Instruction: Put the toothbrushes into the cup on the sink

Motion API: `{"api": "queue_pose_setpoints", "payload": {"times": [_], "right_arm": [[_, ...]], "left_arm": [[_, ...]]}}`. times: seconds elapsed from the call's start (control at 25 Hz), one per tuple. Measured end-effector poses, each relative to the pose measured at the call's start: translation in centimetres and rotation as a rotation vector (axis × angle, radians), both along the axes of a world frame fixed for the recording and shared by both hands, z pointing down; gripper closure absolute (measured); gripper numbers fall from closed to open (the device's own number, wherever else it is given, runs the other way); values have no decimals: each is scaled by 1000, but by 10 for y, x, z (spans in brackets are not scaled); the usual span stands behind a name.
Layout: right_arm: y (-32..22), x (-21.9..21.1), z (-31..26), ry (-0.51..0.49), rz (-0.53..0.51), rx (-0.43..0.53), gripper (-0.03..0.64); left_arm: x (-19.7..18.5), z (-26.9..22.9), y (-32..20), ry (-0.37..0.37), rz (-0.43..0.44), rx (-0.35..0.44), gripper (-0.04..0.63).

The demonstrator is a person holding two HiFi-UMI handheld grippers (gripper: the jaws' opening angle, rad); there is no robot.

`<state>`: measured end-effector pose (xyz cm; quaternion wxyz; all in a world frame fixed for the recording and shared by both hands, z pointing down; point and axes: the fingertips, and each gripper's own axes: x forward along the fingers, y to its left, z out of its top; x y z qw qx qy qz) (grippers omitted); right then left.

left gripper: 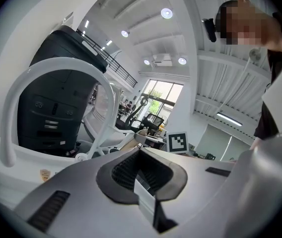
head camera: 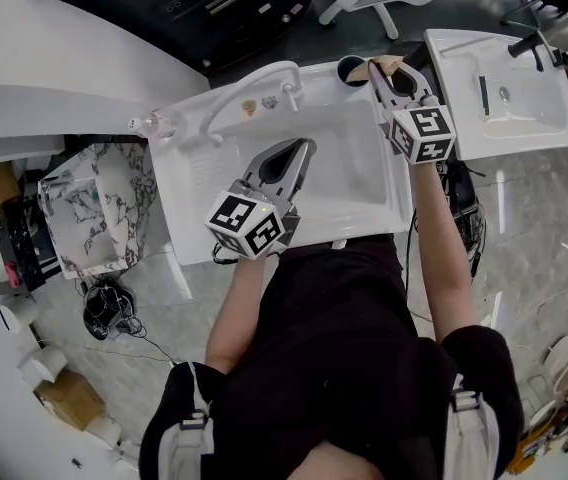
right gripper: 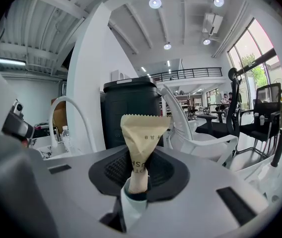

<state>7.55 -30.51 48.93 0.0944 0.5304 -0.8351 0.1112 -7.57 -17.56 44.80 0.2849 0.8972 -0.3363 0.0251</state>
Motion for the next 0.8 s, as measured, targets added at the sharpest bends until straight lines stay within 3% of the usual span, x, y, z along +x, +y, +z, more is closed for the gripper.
{"api": "queue_pose_setpoints", "payload": {"times": [0.4, 0.68, 0.8], "right_arm": [[-4, -6, 16, 14, -16, -31, 527], [-4, -11, 22, 20, -20, -46, 421], [-4, -12, 23, 22, -24, -49, 420]], "left_arm": [[-5, 2, -1, -3, -19, -7, 588], [-8, 4, -2, -5, -20, -5, 588], [-7, 3, -3, -3, -18, -3, 588]]}}
